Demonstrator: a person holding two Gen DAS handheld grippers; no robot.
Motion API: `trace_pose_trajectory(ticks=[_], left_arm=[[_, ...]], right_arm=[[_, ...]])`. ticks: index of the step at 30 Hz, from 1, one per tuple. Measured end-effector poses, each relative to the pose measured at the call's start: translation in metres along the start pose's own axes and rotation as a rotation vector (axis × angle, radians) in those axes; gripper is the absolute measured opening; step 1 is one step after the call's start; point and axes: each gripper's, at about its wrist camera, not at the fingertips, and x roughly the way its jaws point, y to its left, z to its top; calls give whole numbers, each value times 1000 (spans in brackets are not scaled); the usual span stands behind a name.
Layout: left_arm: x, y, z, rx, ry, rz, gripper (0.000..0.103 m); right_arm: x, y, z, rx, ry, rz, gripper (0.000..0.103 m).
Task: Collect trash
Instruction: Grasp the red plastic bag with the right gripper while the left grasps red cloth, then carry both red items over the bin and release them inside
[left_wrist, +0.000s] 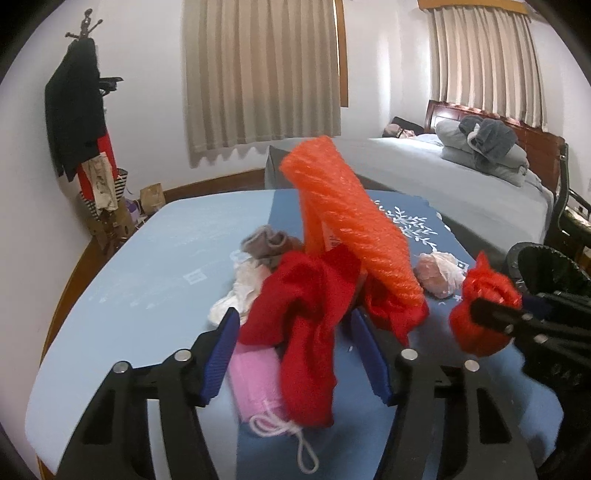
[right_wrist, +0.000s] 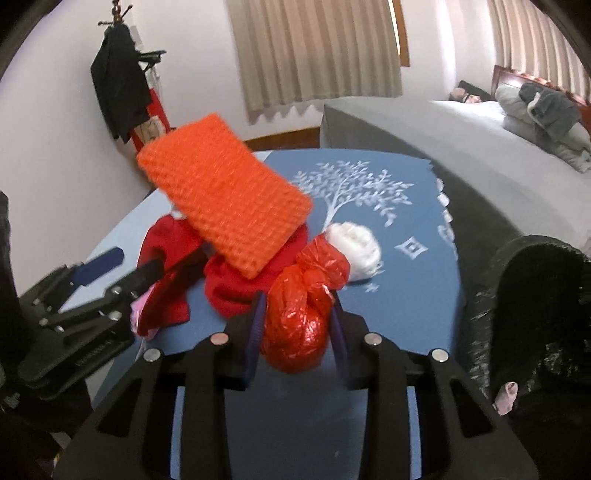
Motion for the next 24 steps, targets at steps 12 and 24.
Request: trace_pose_trajectory(ticks=[12,24], left_arm=[[23,-14,5,15,30,7,11],[-24,-4,23,-19,-77,-31,3]], right_arm=[[-2,-7,4,-8,-13,-8,32],[-26,-7,16,-8,-75,7,32]])
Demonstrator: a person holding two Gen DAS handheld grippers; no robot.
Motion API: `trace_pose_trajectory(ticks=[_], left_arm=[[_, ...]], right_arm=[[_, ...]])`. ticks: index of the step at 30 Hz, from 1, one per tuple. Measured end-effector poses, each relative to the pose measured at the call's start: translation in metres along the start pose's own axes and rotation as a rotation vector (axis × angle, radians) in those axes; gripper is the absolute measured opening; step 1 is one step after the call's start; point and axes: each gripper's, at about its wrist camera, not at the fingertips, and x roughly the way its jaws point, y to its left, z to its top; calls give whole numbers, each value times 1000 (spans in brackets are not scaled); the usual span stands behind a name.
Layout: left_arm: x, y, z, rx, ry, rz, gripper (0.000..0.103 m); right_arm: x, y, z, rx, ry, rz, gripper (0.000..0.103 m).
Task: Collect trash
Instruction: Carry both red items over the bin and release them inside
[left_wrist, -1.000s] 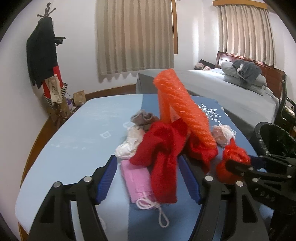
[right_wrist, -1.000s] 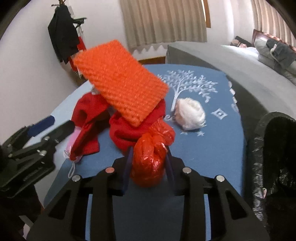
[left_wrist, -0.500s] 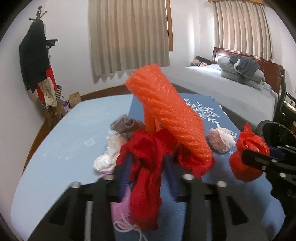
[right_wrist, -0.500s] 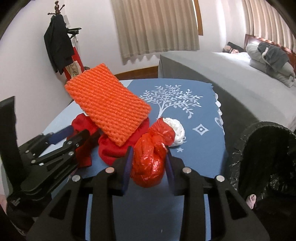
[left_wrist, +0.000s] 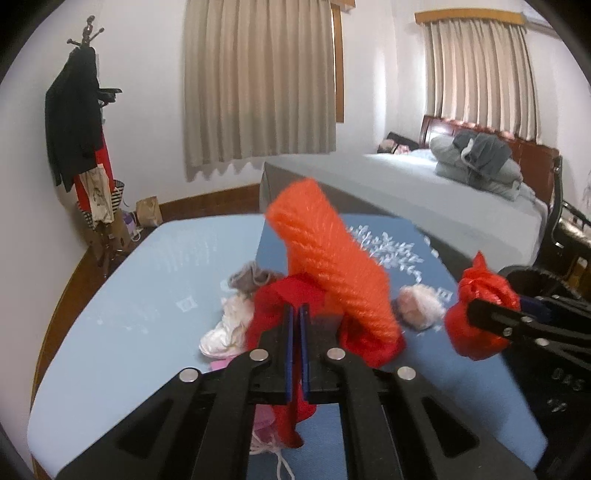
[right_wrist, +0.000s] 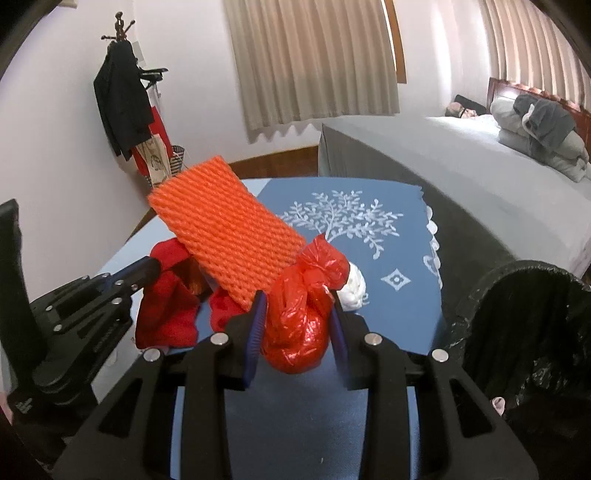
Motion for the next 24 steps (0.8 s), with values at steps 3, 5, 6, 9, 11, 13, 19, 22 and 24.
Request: trace_pose_trajectory(ticks=[3,5,6,9,11,13,19,22,24], left_arm=[[-13,-2,5,-3,-21,-19,3],[-20,-5,7,-5,-32,-32,3],[-26,-7,9,-7,-38,-43,3],[-38,-15,13,-9,-55,-67,3],[-46,-21,17,-4,-69,-88,3],[-53,-28,19,3,-80,-110,3],[-64,-51,26,25,-104,-176,3],[-64,-65,29,38,-111,-210,3],[-64,-75,31,47,-114,-235,3]], right_arm=[[-8,-2,3,0,-17,2,32],[-15,-4,5,1,-29,3,32],[-17,-5,6,1,-33,3,32],[-28,-9,8,3,-52,-2,32],[-34,-11,9,4,-61,-5,32],[-40,-14,9,5,-72,-12,32],[-61,-31,9,24,-103,-48,32],[-71,-44,9,41,-118,-80,32],[-79,-55,6,54,-126,-110,32]])
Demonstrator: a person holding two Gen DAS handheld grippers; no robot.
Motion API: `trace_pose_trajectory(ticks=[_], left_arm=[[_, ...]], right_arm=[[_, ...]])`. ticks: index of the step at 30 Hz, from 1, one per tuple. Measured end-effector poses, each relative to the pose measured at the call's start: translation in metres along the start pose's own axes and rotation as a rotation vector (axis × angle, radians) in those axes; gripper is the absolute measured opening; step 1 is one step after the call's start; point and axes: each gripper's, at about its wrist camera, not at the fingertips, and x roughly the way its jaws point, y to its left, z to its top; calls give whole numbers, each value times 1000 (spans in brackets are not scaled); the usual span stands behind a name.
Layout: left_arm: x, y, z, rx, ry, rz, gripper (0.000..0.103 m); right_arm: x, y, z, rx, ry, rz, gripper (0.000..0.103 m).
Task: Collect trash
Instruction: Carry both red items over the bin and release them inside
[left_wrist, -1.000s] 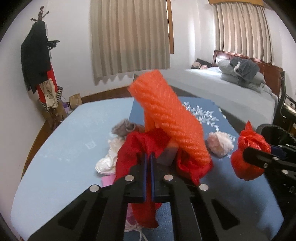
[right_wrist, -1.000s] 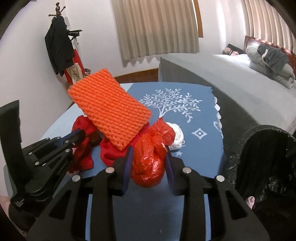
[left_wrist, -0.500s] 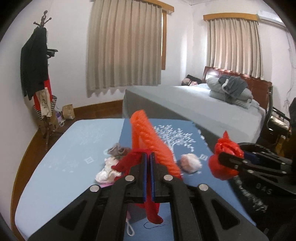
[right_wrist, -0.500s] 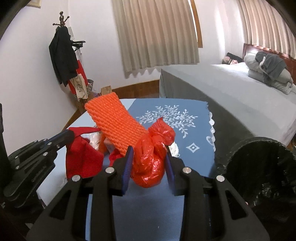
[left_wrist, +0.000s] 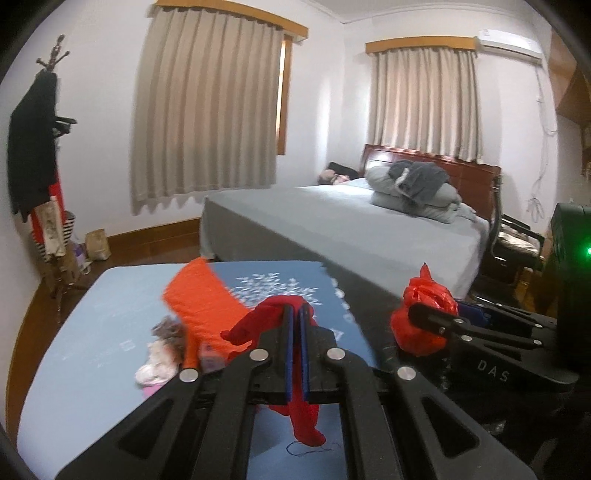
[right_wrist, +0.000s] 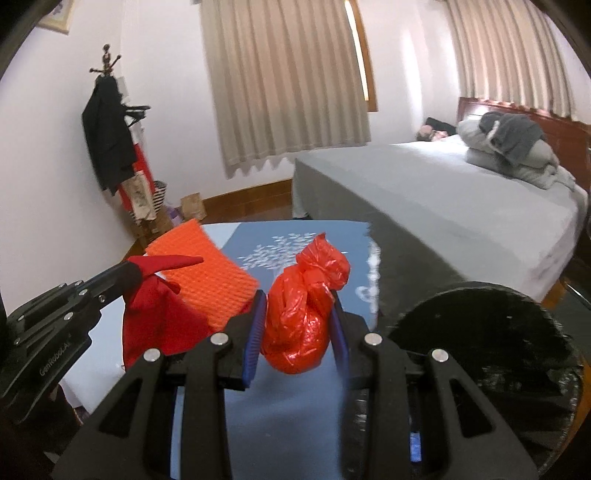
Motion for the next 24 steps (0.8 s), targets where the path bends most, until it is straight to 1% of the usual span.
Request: trace_pose_trajectory(ticks=[14,24], left_arm=[[31,-76,13,66,1,-184,3],[57,-151,19,120,2,-328,3]], right_arm=[[-36,-89,-15,95,-31,-219,32],[-57,-131,-33,141,-41,-316,32]])
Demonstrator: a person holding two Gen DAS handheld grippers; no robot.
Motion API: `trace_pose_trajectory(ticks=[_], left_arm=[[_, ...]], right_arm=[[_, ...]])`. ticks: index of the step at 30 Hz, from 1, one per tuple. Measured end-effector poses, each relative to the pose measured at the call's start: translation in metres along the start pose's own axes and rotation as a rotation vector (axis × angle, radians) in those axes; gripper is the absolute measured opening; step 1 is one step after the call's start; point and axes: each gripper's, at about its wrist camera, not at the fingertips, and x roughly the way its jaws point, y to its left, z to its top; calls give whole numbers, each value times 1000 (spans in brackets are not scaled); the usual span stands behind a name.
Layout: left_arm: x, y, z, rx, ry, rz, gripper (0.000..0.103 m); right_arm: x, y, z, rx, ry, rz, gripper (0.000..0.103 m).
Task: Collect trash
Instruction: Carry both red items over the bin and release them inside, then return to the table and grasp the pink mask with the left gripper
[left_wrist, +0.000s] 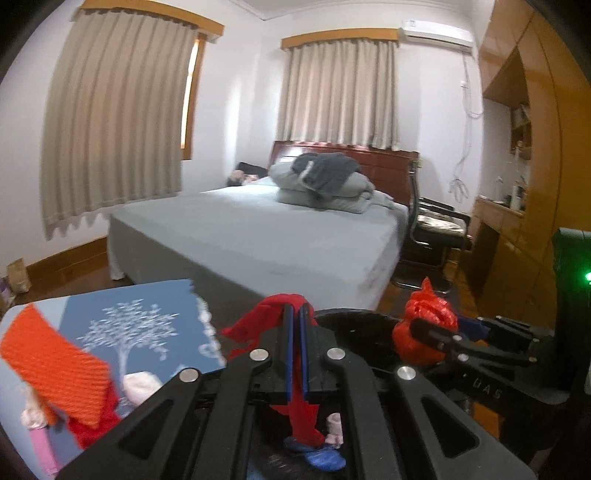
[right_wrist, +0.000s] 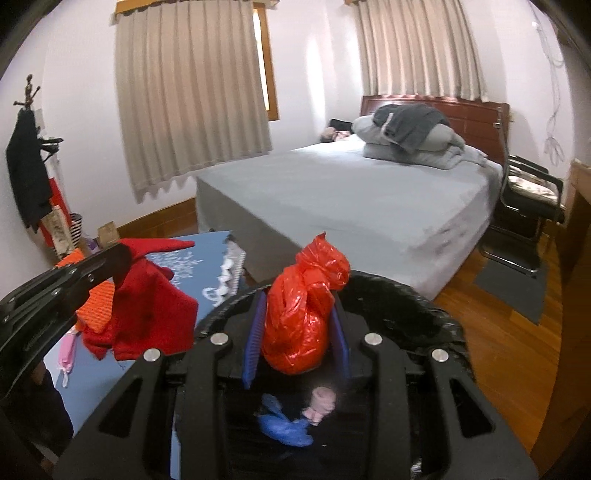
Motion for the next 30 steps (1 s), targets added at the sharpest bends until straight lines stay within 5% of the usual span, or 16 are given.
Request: trace_pose_trajectory(ticks=[8,10,13,15,18,22,30], left_arm=[[28,-23,-3,18,59,-93,8],[31,-23,-6,15,80,-90,31],[31,-15,-9,1,88,-71,40],[26,-8,-10,-4,88,-46,45],[15,7,-12,-8,73,15,57],[-2,34,-18,-28,76,105,65],[-39,98,-38,-70,83,310,67]], right_arm=[[1,-31,-10,30,9,-65,39],[2,-34,-12,41,8,-83,58],[1,-36,-14,49,0,-99,76],[0,-34,-14,50,-13,-112,90],[-1,-26,-12,57,-26,-104,96],[2,-10,-9,51,-32,-68,97],[18,55,-3,-5,-22,56,97]])
